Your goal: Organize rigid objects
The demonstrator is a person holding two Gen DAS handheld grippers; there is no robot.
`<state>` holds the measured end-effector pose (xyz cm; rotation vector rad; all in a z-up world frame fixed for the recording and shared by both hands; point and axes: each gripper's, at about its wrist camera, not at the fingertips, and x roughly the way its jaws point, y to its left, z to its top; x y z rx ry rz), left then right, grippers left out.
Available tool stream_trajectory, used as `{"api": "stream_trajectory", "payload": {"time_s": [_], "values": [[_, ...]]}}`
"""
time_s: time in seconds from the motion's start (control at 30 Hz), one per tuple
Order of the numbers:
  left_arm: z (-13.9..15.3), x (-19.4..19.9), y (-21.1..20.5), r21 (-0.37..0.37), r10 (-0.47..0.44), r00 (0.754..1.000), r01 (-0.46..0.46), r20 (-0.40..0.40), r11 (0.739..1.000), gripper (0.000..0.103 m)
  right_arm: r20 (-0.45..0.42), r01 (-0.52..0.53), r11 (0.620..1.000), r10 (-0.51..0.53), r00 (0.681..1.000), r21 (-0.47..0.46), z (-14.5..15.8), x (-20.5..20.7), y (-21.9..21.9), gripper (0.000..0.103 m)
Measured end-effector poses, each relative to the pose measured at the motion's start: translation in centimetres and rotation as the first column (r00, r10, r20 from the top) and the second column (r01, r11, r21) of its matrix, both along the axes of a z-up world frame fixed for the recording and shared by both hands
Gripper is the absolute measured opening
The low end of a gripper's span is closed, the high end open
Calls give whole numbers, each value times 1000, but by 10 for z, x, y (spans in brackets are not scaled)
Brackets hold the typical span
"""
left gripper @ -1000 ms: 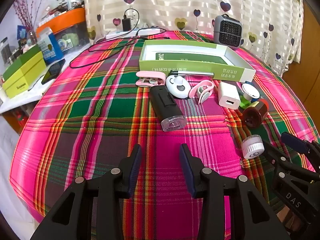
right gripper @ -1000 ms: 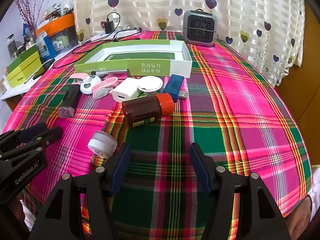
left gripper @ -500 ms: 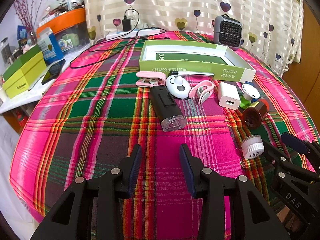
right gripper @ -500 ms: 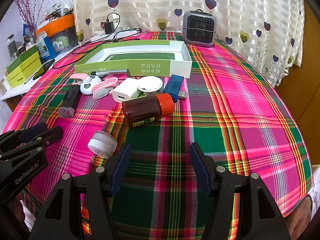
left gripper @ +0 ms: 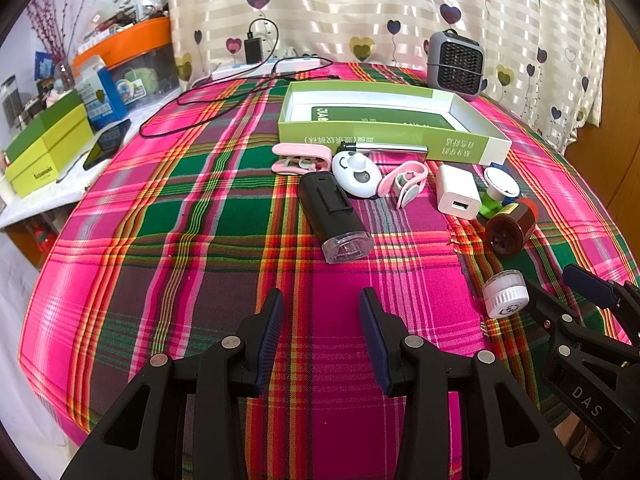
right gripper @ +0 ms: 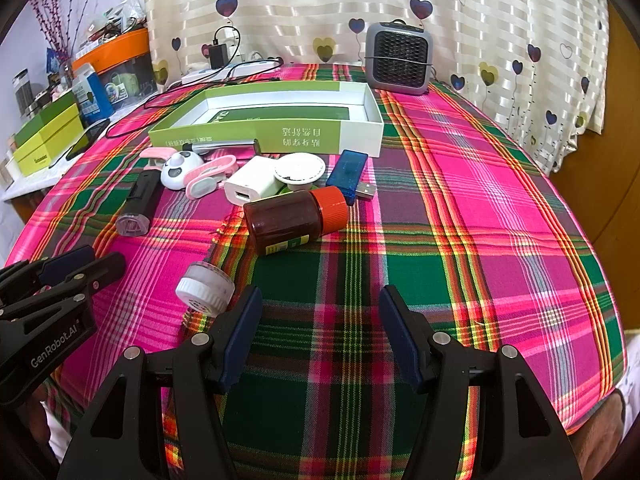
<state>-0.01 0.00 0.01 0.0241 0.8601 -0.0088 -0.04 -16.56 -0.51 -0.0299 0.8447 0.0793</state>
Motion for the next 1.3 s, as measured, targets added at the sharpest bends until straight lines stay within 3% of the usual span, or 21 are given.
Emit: {"api": "stream_trajectory", "payload": {"time_s": [0.57, 0.93, 1.03, 1.17, 1.3], "values": [[0, 0, 0, -1, -2, 1000, 2, 1, 1000, 38, 3, 0, 1000, 0, 1000, 0, -1, -1, 1, 61], [2, 8, 7, -22, -59, 998, 58, -11, 998, 38, 11, -20, 999, 20, 1000, 36, 1, 2, -6, 61], [3, 9, 13, -74, -83, 997, 82, -10, 994, 38, 14, -21, 997, 20, 1000, 72, 2, 4, -10, 61], [4, 19, 31, -202, -96, 995, 91, -18, 975, 38, 12, -23, 991, 21, 1000, 131, 3, 8, -17, 61], [8, 27, 36, -231, -102, 995, 97, -9, 968, 38, 12, -16, 978, 14, 1000, 209, 5, 14, -24, 61]]}}
